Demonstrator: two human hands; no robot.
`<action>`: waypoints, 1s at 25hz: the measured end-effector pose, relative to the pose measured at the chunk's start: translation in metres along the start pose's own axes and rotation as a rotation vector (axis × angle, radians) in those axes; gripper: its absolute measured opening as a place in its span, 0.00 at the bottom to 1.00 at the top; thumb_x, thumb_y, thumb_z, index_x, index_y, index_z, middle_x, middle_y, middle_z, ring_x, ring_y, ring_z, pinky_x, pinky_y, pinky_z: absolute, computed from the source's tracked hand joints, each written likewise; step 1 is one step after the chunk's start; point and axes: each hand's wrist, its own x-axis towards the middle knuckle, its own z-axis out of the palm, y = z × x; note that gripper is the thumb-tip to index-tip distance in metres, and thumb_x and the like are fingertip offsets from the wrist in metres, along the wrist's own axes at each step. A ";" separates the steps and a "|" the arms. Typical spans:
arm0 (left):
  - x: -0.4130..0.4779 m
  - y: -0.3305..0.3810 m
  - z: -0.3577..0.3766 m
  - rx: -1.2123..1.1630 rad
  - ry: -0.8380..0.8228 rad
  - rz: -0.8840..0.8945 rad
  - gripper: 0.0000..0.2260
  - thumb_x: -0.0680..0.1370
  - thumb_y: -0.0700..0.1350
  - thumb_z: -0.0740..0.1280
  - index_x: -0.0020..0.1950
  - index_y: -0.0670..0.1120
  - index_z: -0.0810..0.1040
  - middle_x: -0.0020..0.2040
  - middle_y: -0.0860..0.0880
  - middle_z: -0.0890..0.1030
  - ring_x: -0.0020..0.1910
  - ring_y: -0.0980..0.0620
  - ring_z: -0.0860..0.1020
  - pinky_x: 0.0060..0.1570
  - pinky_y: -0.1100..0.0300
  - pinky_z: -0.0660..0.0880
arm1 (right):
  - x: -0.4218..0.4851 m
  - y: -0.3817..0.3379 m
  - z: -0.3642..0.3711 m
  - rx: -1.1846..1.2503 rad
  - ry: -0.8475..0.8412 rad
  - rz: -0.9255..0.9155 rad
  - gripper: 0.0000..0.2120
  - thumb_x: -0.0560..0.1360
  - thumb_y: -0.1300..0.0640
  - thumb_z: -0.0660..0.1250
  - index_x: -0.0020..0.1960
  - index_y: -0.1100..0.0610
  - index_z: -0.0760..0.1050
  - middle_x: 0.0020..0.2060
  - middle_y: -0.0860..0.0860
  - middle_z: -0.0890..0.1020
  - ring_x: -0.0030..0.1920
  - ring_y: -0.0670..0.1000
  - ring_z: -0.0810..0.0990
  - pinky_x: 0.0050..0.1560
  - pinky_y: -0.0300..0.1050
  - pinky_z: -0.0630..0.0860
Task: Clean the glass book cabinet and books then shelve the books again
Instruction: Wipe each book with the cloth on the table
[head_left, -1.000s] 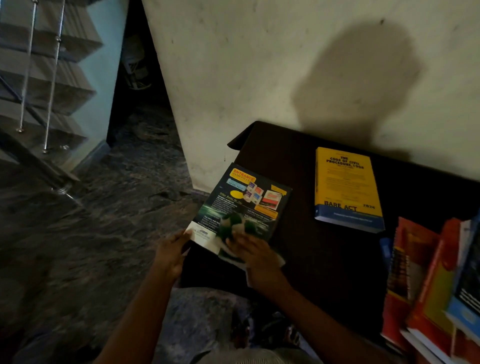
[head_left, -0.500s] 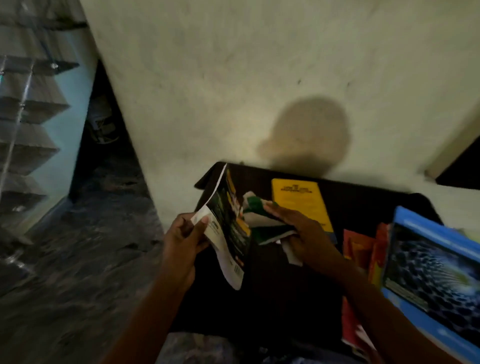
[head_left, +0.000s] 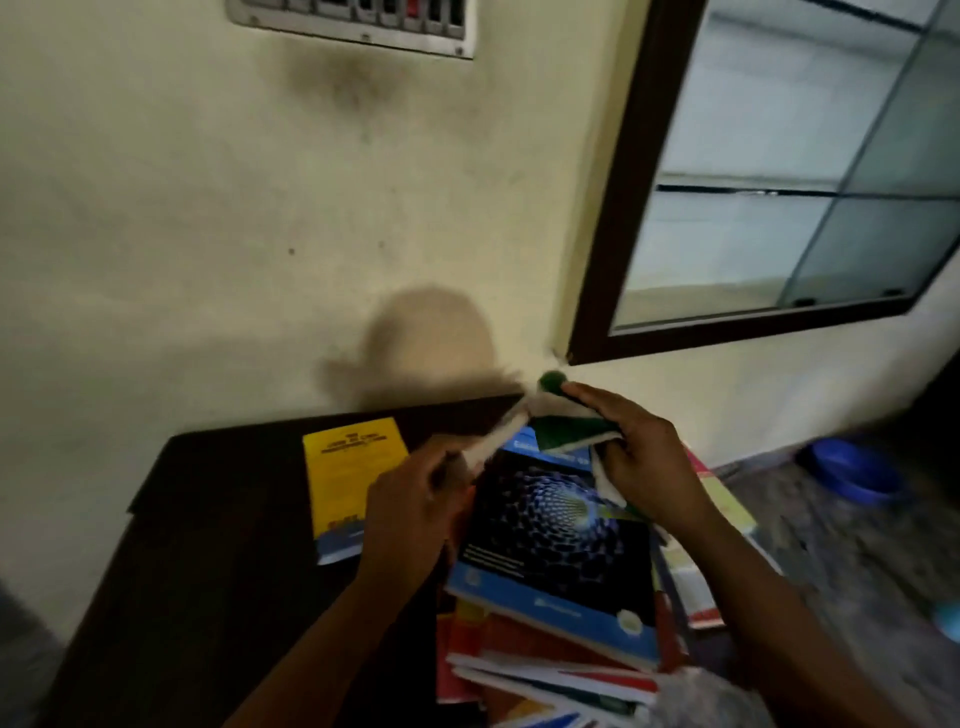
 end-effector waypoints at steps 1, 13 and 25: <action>-0.010 0.004 0.013 0.004 -0.084 0.065 0.09 0.75 0.48 0.65 0.53 0.55 0.80 0.46 0.61 0.80 0.44 0.71 0.75 0.40 0.78 0.69 | -0.009 0.010 -0.010 -0.037 0.008 0.004 0.31 0.62 0.69 0.54 0.63 0.52 0.70 0.60 0.48 0.73 0.60 0.40 0.71 0.61 0.22 0.61; -0.080 0.008 0.084 0.386 -0.555 0.551 0.16 0.71 0.51 0.63 0.59 0.56 0.71 0.58 0.57 0.77 0.65 0.57 0.67 0.68 0.48 0.66 | -0.066 0.058 -0.041 0.014 -0.141 -0.018 0.20 0.73 0.57 0.56 0.64 0.48 0.69 0.62 0.50 0.75 0.61 0.45 0.72 0.63 0.30 0.67; -0.046 -0.143 -0.049 0.252 -0.002 -0.750 0.12 0.81 0.43 0.59 0.62 0.42 0.73 0.55 0.41 0.77 0.54 0.44 0.76 0.50 0.55 0.71 | 0.004 -0.023 0.068 0.105 -0.309 -0.207 0.31 0.66 0.73 0.61 0.68 0.55 0.70 0.67 0.52 0.72 0.67 0.51 0.69 0.69 0.42 0.63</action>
